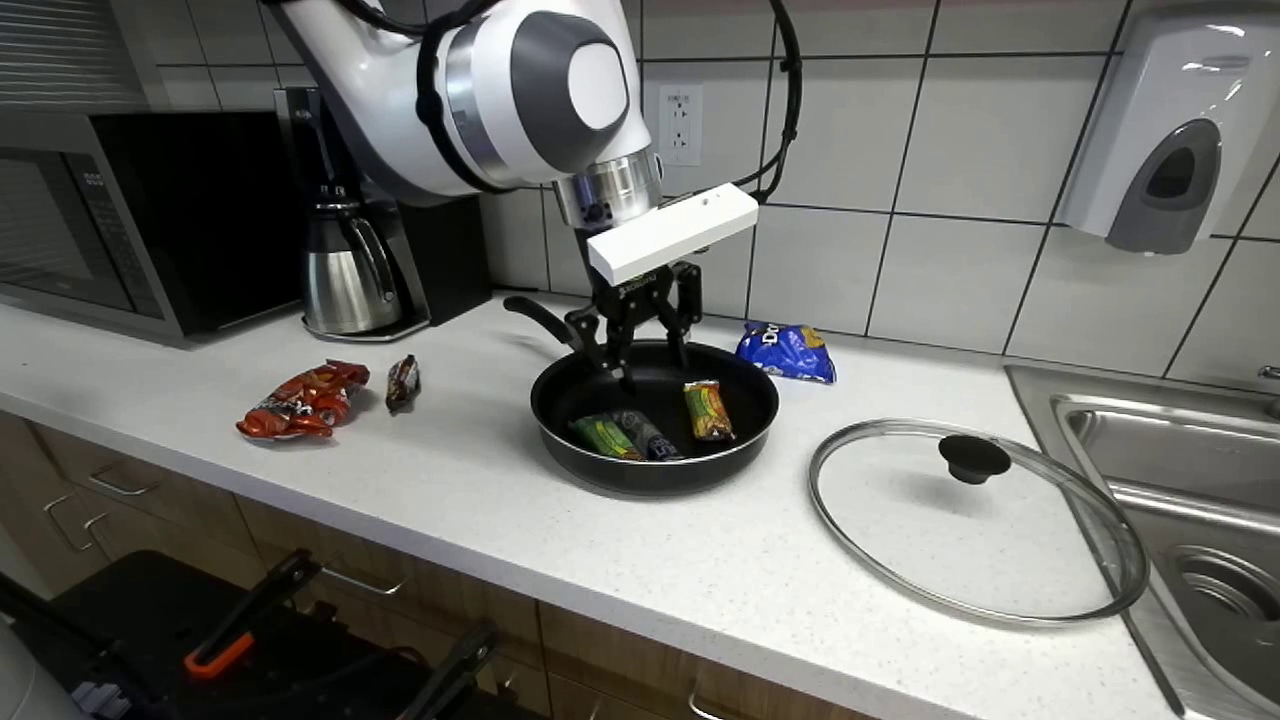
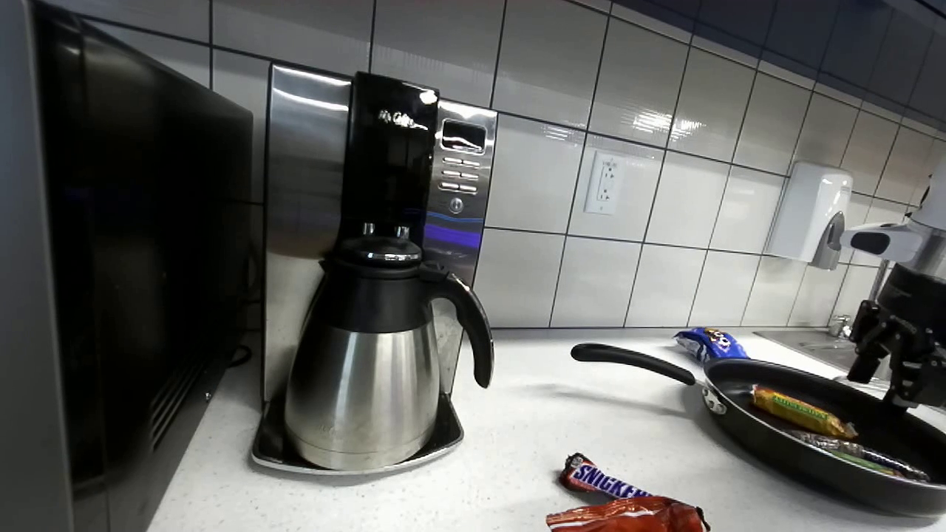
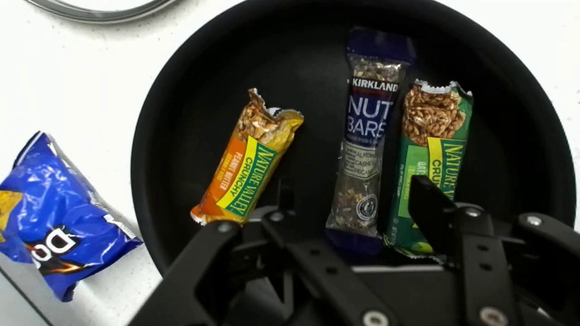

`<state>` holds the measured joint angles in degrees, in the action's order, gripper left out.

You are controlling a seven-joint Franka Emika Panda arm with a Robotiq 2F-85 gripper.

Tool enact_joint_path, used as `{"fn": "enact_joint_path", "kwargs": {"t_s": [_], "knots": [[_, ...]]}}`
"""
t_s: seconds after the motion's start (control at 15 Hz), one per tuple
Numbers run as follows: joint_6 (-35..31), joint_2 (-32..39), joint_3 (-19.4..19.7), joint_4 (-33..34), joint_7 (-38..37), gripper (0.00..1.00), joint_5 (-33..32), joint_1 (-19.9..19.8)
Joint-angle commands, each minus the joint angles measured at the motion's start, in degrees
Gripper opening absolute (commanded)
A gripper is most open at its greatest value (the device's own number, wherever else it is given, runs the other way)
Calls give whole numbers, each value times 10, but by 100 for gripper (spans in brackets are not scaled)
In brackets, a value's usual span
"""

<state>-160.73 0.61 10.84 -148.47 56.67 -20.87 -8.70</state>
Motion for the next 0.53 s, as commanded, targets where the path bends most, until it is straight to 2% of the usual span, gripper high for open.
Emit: {"fn": "enact_joint_path", "kwargs": {"t_s": [0.0, 0.13, 0.47], "knots": [[2, -19, -19, -8, 6, 99, -4, 10], [2, -27, -34, -10, 32, 100, 12, 24], [13, -16, -67, 14, 12, 100, 30, 58]]}}
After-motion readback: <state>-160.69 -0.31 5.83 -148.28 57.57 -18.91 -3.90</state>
